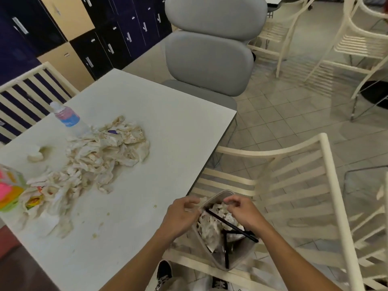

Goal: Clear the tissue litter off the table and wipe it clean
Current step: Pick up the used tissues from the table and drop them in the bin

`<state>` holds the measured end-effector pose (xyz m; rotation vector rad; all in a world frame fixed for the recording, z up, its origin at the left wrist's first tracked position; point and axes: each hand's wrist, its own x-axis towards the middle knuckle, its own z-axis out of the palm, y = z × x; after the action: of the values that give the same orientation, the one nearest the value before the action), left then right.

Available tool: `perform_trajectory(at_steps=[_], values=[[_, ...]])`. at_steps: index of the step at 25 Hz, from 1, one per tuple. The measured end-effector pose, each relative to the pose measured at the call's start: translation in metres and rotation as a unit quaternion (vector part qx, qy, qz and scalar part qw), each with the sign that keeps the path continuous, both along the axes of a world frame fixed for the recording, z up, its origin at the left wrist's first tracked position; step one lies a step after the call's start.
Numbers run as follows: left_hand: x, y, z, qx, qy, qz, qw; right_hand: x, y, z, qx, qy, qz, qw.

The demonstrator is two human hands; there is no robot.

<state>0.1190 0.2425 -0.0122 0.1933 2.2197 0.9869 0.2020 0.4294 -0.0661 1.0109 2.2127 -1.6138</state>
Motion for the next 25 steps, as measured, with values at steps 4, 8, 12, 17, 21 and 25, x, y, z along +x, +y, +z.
perform_trajectory(at_steps=[4, 8, 12, 17, 21, 25], values=[[-0.031, -0.035, 0.002, -0.001, 0.027, 0.047, 0.999, -0.048, -0.036, 0.016, 0.02, 0.053, 0.021, 0.998], [-0.072, -0.075, 0.007, -0.012, 0.049, 0.084, 0.995, -0.111, -0.087, 0.035, -0.002, 0.092, 0.078, 0.993], [-0.119, -0.115, 0.01, -0.01, 0.066, 0.1, 0.993, -0.187, -0.13, 0.043, 0.062, 0.103, 0.141, 0.983], [-0.172, -0.153, 0.001, -0.007, 0.054, 0.113, 0.992, -0.273, -0.154, 0.036, 0.197, 0.082, 0.262, 0.941], [-0.199, -0.172, -0.007, 0.009, 0.05, 0.126, 0.991, -0.307, -0.155, 0.014, 0.284, 0.023, 0.322, 0.903], [-0.213, -0.177, -0.006, 0.055, 0.033, 0.12, 0.991, -0.311, -0.16, 0.004, 0.378, 0.028, 0.343, 0.859]])
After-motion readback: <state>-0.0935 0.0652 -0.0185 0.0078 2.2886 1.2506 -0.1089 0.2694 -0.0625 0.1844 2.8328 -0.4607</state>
